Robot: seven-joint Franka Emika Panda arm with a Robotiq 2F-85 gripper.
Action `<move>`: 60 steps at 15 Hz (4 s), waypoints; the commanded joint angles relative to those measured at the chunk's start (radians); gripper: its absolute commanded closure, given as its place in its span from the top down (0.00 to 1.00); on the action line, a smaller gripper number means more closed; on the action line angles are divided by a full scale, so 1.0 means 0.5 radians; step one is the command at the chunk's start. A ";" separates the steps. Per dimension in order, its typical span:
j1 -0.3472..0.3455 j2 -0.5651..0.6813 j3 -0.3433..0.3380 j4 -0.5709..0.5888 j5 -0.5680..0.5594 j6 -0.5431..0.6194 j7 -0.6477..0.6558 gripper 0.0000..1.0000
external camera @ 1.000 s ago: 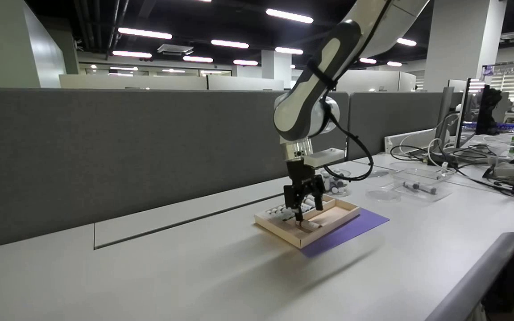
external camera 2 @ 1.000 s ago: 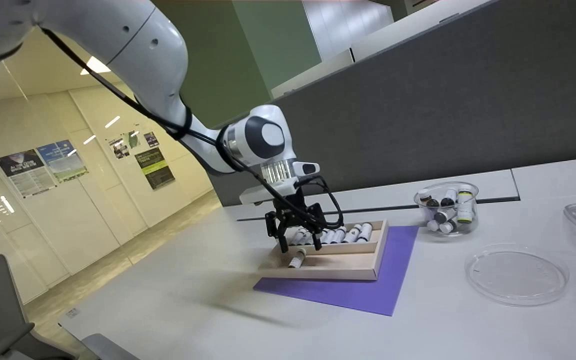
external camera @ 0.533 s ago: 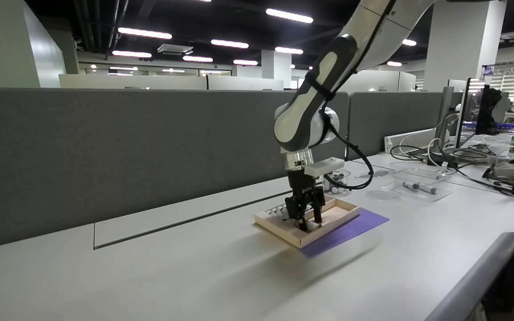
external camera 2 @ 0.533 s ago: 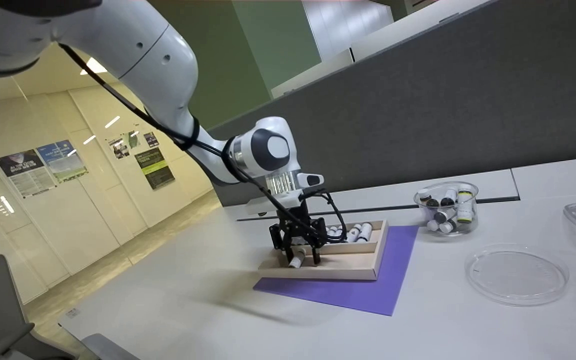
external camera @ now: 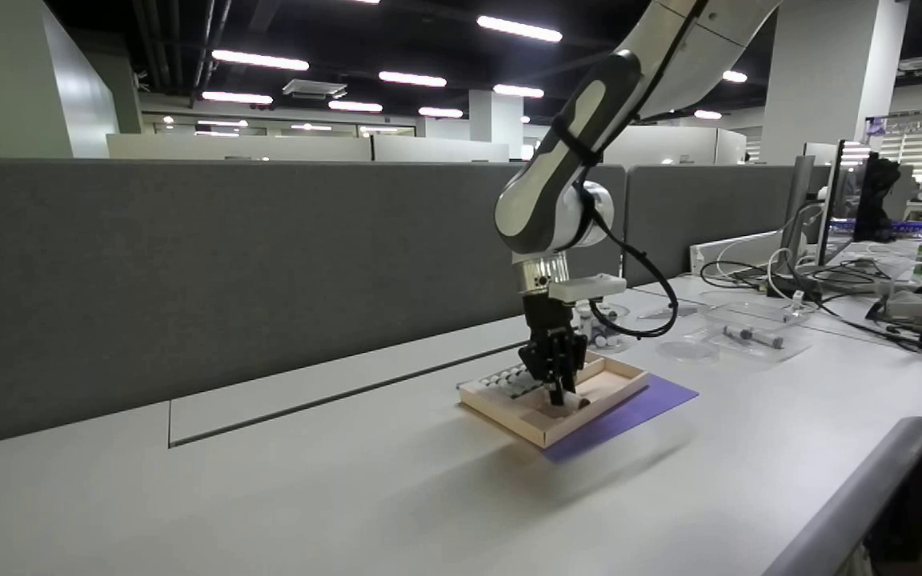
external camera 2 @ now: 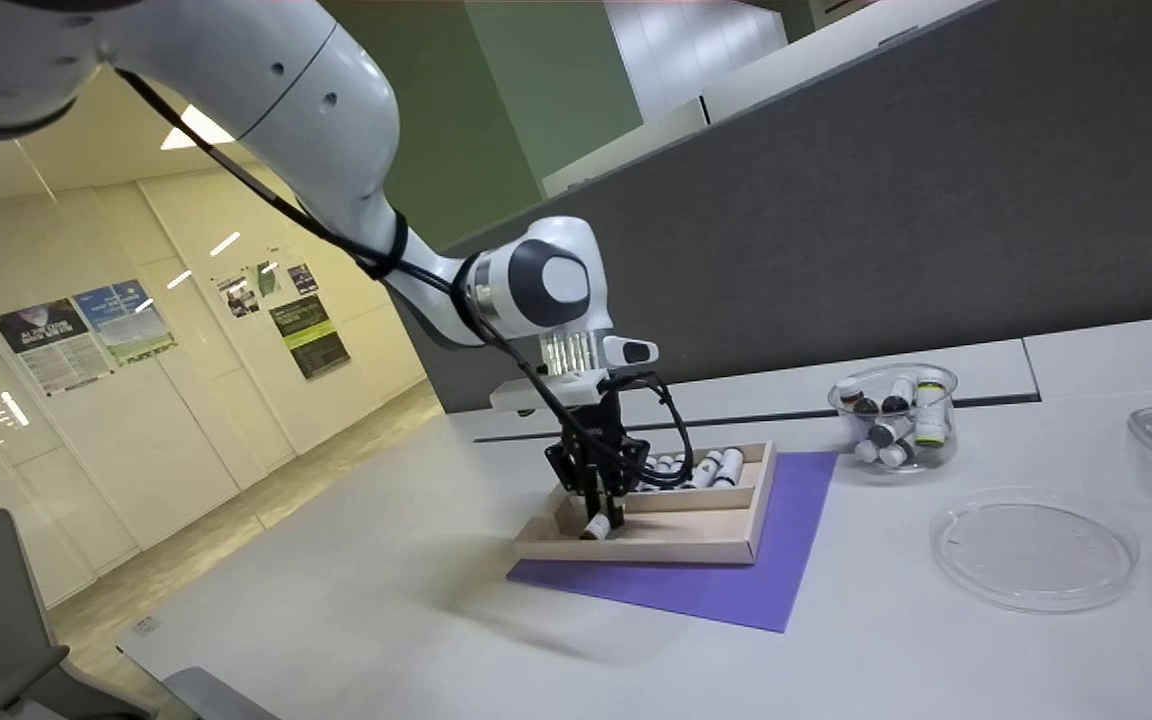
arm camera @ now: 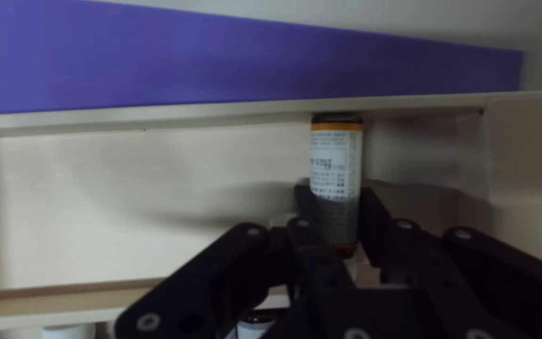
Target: Take the object in the lower segment of the box and put it in the plastic container
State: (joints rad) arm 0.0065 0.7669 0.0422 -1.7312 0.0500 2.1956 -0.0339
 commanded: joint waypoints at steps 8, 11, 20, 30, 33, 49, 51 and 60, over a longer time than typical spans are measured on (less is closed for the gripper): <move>-0.336 -0.699 -0.181 -0.592 0.366 -0.193 0.100 0.05; -0.331 -0.896 -0.334 -0.806 0.258 -0.090 0.215 0.05; -0.279 -0.993 -0.770 -1.059 -0.492 0.736 0.757 0.05; -0.264 -0.949 -0.842 -1.011 -0.653 0.740 0.933 0.20; -0.265 -0.927 -0.865 -0.980 -0.668 0.745 0.976 0.05; -0.653 -0.352 -1.030 -0.195 0.051 1.091 1.124 0.05; -0.661 -0.283 -1.028 -0.108 0.112 1.074 1.121 0.45; -0.618 -0.371 -1.026 -0.125 0.126 1.036 1.035 0.79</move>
State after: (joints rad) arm -0.2962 0.5796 -0.4769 -1.7989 0.1166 2.7158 0.4820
